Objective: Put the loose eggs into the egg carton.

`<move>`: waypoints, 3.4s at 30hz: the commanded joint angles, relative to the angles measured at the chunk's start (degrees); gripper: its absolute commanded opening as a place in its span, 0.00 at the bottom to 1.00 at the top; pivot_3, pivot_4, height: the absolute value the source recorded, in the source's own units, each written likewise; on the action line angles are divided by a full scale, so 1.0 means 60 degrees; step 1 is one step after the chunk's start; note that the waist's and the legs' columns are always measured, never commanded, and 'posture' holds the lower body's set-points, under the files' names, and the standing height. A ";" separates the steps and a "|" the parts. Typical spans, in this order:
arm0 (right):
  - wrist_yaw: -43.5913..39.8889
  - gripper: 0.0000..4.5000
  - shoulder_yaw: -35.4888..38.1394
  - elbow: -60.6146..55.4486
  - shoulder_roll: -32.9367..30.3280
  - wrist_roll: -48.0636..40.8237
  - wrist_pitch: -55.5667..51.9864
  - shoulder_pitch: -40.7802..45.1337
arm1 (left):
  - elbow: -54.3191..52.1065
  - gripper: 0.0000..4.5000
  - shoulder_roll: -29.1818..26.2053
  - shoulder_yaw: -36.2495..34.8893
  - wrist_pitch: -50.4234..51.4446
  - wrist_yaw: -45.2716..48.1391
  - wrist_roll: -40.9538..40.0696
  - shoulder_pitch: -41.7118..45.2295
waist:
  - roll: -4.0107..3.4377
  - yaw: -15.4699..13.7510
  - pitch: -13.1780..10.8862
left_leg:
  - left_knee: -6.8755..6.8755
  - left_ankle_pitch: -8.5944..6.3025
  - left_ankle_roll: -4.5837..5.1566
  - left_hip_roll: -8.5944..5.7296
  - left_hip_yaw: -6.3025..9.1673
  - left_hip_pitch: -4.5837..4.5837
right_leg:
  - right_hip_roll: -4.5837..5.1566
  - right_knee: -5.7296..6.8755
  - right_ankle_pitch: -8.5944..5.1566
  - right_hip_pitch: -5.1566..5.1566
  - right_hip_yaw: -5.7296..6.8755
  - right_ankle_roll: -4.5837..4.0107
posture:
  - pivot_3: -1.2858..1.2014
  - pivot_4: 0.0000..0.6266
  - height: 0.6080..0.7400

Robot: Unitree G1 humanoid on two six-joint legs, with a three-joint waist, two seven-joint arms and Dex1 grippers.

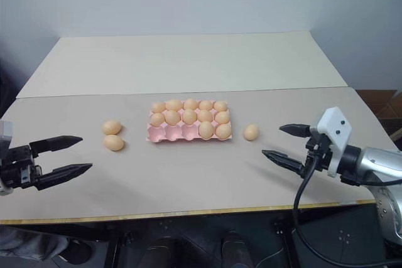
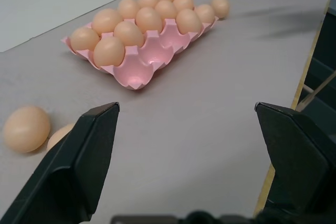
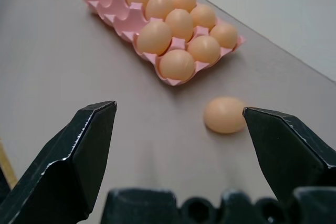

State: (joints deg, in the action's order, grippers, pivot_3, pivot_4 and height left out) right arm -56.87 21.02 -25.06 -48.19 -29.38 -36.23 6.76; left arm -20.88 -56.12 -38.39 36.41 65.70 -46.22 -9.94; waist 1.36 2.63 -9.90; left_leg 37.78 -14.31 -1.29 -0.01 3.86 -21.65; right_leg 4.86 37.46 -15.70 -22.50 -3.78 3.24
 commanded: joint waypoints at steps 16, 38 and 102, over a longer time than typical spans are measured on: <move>0.2052 1.00 -0.3940 0.7646 0.2225 0.3953 0.4187 0.4205 | -0.0636 1.00 0.0007 0.0393 0.0171 -0.0408 -0.0487 0.0768 | -0.0002 -0.0009 -0.0001 | 0.0005 0.0004 -0.0006 -0.0014 0.0001 -0.0107 | 0.0015 0.0027 0.0003 -0.0125 -0.0008 -0.0005 | 0.52 0.24 1.00; 0.3389 0.66 -0.5868 0.3567 0.4613 0.3981 0.0579 0.5638 | -0.0765 1.00 0.0213 0.0286 0.0024 -0.0533 -0.0354 0.0472 | -0.0003 0.0107 -0.0001 | 0.0003 0.0004 -0.0006 -0.0008 0.0016 -0.0096 | 0.0003 0.0044 0.0004 -0.0129 -0.0011 -0.0006 | 0.52 0.24 1.00; 0.1652 1.00 -0.0677 -0.0869 0.0431 -0.0248 -0.0465 0.1690 | -0.0585 1.00 0.8459 0.2178 0.6937 -1.3554 0.4485 0.6400 | 0.0080 -0.0329 0.0020 | 0.0040 0.0008 -0.0014 -0.0049 0.0026 -0.0118 | 0.0034 0.0035 0.0009 -0.0103 0.0007 0.0004 | 0.52 0.24 1.00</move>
State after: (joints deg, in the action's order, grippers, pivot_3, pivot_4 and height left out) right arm -47.50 15.11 -28.29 -45.34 -29.90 -40.11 16.68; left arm -26.16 -4.61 -27.00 80.91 -17.08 -20.16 27.18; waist 1.84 0.65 -9.78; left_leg 38.03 -14.26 -1.37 -0.31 4.02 -22.36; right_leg 5.07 37.67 -15.64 -23.10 -3.73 3.27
